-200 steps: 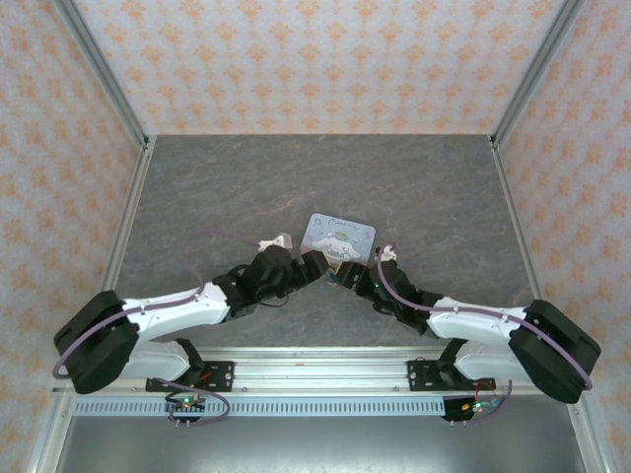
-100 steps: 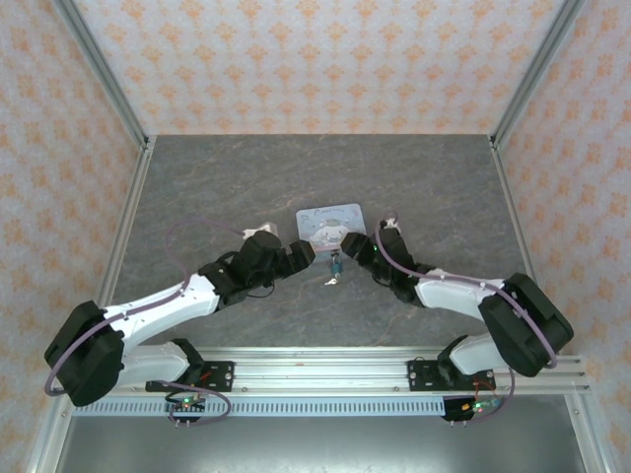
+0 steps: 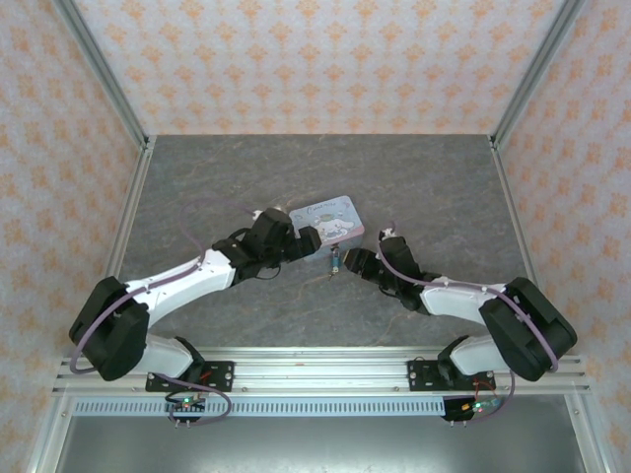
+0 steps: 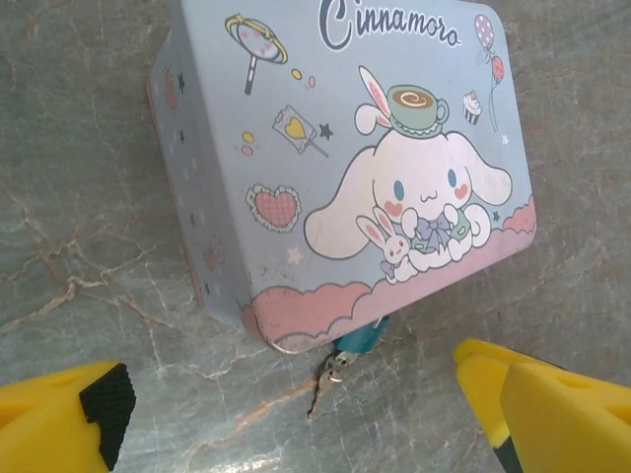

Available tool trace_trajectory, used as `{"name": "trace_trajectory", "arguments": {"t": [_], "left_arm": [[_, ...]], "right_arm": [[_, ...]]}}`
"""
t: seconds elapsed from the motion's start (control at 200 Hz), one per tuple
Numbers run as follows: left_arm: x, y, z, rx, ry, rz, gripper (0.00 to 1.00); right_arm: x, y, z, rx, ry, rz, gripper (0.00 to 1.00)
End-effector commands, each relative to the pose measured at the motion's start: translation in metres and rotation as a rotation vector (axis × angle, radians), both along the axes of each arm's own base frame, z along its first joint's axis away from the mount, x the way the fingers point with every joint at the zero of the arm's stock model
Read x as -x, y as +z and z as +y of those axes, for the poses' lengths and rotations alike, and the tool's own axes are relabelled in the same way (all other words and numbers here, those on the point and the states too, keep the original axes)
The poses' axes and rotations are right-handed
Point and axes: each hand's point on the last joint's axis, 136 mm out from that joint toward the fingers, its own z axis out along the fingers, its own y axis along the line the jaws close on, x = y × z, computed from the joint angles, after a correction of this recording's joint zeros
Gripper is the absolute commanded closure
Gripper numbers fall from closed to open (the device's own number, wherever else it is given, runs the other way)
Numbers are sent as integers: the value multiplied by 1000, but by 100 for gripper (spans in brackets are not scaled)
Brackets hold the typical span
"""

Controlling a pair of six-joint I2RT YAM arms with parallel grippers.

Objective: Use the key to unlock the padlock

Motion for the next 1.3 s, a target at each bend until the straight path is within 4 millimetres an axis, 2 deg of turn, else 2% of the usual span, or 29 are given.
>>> {"name": "trace_trajectory", "arguments": {"t": [0.0, 0.16, 0.42, 0.646, 0.821, 0.946, 1.186, 1.291], "left_arm": [[-3, 2, 3, -38, -30, 7, 4], [-7, 2, 4, -35, -24, 6, 4], [-8, 1, 8, -39, -19, 12, 4], [-8, -2, 9, -33, -13, 19, 4], [-10, -3, 10, -27, -8, 19, 4], [-10, -4, 10, -27, -7, 21, 4], [-14, -4, 11, -43, -7, 18, 4], [-16, -3, 14, -86, -21, 16, 4]], "right_arm": [[-1, 5, 7, 43, 82, -50, 48], [-2, -9, 16, 64, 130, -13, 53], [-5, -25, 33, 101, 184, 11, 54], [-5, -40, 38, 177, 209, 29, 55], [-2, -49, 41, 184, 222, 47, 60], [-1, -54, 38, 186, 210, 53, 67], [2, -59, 28, 196, 166, 58, 92], [1, -58, 22, 175, 136, 58, 99]]}}
